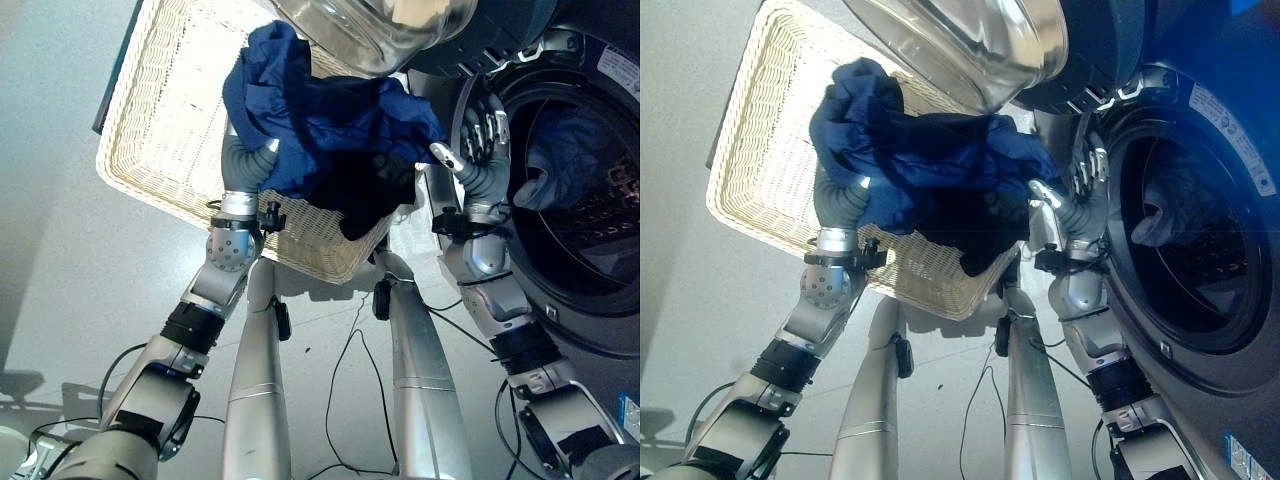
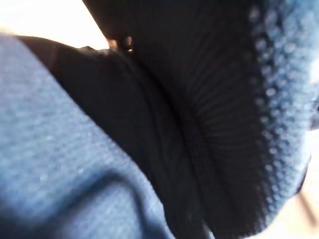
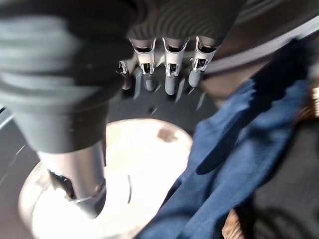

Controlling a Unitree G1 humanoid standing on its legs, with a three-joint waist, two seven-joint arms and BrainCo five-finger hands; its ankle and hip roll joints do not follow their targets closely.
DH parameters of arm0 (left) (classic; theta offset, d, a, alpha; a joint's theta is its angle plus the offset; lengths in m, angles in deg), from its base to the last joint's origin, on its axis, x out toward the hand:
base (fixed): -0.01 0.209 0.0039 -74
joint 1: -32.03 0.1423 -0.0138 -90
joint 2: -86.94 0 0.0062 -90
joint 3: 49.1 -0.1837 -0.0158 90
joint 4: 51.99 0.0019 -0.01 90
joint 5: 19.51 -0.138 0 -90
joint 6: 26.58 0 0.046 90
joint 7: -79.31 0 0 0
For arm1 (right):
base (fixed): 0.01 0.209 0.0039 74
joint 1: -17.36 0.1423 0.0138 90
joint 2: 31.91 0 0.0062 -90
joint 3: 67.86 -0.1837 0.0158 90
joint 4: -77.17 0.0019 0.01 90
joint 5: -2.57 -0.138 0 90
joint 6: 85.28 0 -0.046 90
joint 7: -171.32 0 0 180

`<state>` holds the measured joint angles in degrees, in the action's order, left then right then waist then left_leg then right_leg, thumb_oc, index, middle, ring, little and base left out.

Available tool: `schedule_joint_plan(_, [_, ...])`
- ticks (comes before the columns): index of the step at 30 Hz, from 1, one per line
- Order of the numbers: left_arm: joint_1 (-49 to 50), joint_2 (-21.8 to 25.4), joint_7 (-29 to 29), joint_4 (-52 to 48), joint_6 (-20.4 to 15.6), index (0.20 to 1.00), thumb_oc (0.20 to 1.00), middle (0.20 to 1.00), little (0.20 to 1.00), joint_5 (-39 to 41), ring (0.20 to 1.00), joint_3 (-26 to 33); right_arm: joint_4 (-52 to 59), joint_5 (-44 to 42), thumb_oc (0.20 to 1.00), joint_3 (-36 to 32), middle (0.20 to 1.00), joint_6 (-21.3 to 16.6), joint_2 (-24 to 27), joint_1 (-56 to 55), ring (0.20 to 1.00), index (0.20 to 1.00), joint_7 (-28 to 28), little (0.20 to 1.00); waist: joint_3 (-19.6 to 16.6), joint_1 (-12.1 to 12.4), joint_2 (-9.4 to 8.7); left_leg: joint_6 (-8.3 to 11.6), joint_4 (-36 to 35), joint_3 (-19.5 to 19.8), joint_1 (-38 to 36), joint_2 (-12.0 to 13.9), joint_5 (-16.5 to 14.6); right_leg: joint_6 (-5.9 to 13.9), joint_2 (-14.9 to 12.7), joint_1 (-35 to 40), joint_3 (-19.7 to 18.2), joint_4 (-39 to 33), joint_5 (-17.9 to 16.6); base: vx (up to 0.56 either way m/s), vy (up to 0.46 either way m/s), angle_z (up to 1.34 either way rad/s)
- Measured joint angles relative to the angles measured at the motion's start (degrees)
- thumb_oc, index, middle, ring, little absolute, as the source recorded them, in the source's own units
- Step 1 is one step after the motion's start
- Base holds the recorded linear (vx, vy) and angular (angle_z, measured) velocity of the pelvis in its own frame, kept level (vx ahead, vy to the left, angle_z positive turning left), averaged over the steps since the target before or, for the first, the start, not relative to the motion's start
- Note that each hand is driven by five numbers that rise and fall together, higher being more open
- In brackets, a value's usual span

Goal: Put the clothes into the washing machine.

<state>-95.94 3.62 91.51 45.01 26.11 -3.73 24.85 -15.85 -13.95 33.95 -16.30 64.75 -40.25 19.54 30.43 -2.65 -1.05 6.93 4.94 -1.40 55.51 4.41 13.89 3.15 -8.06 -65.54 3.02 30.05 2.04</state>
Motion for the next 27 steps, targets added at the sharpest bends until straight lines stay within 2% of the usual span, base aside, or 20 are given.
schedule_joint_plan(6, [1.8, -2.4, -8.8, -6.9, -0.7, 0.2, 0.2, 0.2, 0.2, 4.8, 0.2, 1.9, 4.8, 4.8, 1.0, 0.0, 1.0, 0.3, -0.1, 0.0, 1.0, 1.0, -0.6, 1.0, 0.0, 0.6, 0.0, -0.14, 0.0, 0.1, -0.2, -0.2, 0.1, 0.16, -0.2, 0.2, 0.0, 0.3, 0.1, 0.0, 0.0, 0.0])
schedule_joint_plan(11, [2.1, -3.2, -15.7, -9.9, 0.9, 0.2, 0.2, 0.2, 0.2, 8.3, 0.2, 1.8, 7.3, 5.8, 1.0, 0.2, 1.0, 2.0, 0.2, 0.4, 1.0, 1.0, -5.4, 1.0, 0.0, 0.6, 0.0, -0.19, 0.0, 0.2, -0.5, -0.3, 0.2, 0.18, -0.3, 0.6, 0.1, 0.3, 0.1, 0.0, 0.0, 0.0])
schedule_joint_plan(18, [1.8, -3.4, -19.4, -11.6, 3.3, 0.2, 0.2, 0.2, 0.2, 10.3, 0.2, 2.0, 7.2, 4.5, 1.0, 4.4, 1.0, 8.5, 2.5, 2.9, 1.0, 1.0, -17.1, 1.0, 0.0, 1.1, 0.05, -0.18, 0.0, 0.8, -0.9, -0.2, 0.2, 0.07, -0.4, 1.3, 0.7, 0.4, 0.3, 0.0, -0.019, 0.02])
schedule_joint_plan(21, [2.0, -3.1, -21.2, -12.8, 3.3, 0.2, 0.2, 0.2, 0.2, 12.5, 0.2, 2.2, 6.2, 4.1, 1.0, 6.0, 1.0, 10.4, 3.4, 3.4, 1.0, 1.0, -20.3, 1.0, 0.0, 2.4, 0.06, -0.1, 0.1, 1.1, -0.9, -0.3, 0.2, -0.05, -0.6, 1.4, 0.9, 0.8, 0.6, -0.01, -0.017, 0.05])
schedule_joint_plan(27, [1.6, -2.4, -22.7, -13.6, 3.3, 0.2, 0.2, 0.2, 0.2, 15.0, 0.2, 2.1, 4.1, 1.6, 1.0, 10.0, 1.0, 12.8, 3.0, 5.8, 1.0, 1.0, -25.8, 1.0, 0.0, 2.4, 0.06, -0.13, 0.3, 1.6, -0.9, -0.8, 0.3, -0.2, -1.3, 1.5, 1.6, 1.8, 1.1, 0.0, -0.011, 0.07])
